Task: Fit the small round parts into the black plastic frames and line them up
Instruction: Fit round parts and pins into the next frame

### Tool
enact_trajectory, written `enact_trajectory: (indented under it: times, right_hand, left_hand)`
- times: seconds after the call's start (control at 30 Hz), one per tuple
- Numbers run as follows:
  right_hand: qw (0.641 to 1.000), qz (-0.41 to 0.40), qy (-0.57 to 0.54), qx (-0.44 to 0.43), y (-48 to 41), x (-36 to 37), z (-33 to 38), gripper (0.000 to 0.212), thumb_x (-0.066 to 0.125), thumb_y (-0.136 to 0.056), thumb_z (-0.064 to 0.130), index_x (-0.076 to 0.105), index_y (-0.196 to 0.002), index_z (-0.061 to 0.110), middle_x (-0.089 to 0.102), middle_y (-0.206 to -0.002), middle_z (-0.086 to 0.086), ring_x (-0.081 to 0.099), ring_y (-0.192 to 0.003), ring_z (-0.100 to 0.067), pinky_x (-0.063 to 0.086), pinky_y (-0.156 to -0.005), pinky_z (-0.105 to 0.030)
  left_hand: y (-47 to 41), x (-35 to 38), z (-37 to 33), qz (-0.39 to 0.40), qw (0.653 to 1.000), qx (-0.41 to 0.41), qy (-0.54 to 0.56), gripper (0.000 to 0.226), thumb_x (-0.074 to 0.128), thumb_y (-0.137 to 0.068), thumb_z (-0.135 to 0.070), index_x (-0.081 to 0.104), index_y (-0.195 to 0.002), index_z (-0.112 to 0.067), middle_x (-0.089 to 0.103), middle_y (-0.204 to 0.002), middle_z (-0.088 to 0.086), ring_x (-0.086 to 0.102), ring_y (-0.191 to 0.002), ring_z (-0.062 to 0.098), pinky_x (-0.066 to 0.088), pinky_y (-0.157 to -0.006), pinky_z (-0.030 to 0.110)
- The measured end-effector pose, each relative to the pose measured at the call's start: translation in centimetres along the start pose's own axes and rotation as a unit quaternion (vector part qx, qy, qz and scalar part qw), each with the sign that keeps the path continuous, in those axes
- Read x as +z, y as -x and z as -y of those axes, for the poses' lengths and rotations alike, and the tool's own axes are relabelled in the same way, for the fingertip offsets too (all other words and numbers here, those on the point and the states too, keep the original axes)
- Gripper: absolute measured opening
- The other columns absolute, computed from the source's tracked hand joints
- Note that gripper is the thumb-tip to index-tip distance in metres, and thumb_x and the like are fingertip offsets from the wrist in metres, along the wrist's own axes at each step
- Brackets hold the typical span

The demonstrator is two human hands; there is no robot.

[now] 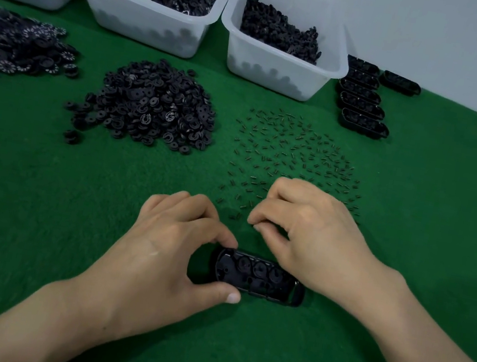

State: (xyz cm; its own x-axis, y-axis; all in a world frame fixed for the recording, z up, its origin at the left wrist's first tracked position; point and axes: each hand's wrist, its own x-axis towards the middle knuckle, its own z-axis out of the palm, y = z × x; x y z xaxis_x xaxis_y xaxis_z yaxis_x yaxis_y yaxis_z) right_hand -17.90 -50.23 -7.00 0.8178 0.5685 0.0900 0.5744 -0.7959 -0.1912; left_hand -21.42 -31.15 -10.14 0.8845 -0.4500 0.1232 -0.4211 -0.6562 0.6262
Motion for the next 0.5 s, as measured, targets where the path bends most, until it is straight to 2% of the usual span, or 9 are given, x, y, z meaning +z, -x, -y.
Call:
enact_trajectory:
  times: [0.07,0.17,0.27,0.37,0.43,0.5]
  right_hand:
    - [1.000,0.006,0.008,-0.010,0.1,-0.1,0.1,0.006,0.066,-0.079,0.012,0.068,-0.083,0.017,0.058,-0.077,0.002,0.056,-0.075,-0.017,0.051,-0.058,-0.034]
    - [0.999,0.007,-0.040,0.018,0.6,-0.3,-0.1,0.005,0.063,-0.081,0.014,0.066,-0.083,0.016,0.059,-0.079,0.005,0.054,-0.075,-0.013,0.051,-0.065,-0.036]
    - [0.996,0.041,-0.064,0.037,1.1,-0.5,-0.2,0.007,0.064,-0.083,0.019,0.068,-0.089,0.018,0.059,-0.084,0.007,0.054,-0.082,-0.012,0.050,-0.074,-0.037]
    - [0.995,0.062,-0.066,0.042,0.8,-0.7,-0.1,0.004,0.064,-0.084,0.021,0.067,-0.084,0.021,0.058,-0.084,0.009,0.054,-0.081,-0.010,0.049,-0.075,-0.035]
    - [0.994,0.081,-0.057,0.043,0.6,-0.8,-0.1,0.004,0.063,-0.084,0.022,0.064,-0.081,0.022,0.056,-0.082,0.012,0.052,-0.076,-0.005,0.047,-0.071,-0.029]
    - [0.992,0.088,-0.069,0.051,0.6,-0.9,-0.3,0.005,0.064,-0.083,0.020,0.061,-0.080,0.023,0.054,-0.078,0.016,0.049,-0.069,0.003,0.038,-0.065,-0.014]
  left_hand:
    - [0.0,0.0,0.0,0.000,1.000,0.000,-0.002,0.048,0.052,-0.063,-0.069,0.064,-0.092,-0.034,0.048,-0.086,-0.018,0.043,-0.086,0.001,0.032,-0.083,0.021]
    - [0.0,0.0,0.0,0.000,1.000,0.000,0.001,0.047,0.052,-0.062,-0.069,0.063,-0.092,-0.034,0.048,-0.086,-0.018,0.043,-0.085,0.001,0.032,-0.083,0.020]
    - [0.0,0.0,-0.1,0.003,1.000,-0.001,0.002,0.048,0.051,-0.062,-0.070,0.063,-0.092,-0.034,0.048,-0.087,-0.018,0.044,-0.086,0.001,0.031,-0.085,0.020]
    - [-0.1,-0.1,-0.1,0.005,1.000,-0.003,0.000,0.048,0.051,-0.062,-0.070,0.063,-0.092,-0.034,0.049,-0.087,-0.018,0.045,-0.086,0.002,0.033,-0.083,0.021]
    - [0.0,-0.1,-0.1,0.004,1.000,-0.002,0.000,0.048,0.051,-0.062,-0.069,0.064,-0.092,-0.034,0.049,-0.086,-0.017,0.046,-0.086,0.003,0.033,-0.083,0.022]
    - [-0.1,-0.1,-0.2,0.004,1.000,-0.003,0.001,0.048,0.052,-0.062,-0.069,0.064,-0.092,-0.034,0.049,-0.086,-0.017,0.046,-0.086,0.004,0.034,-0.083,0.023]
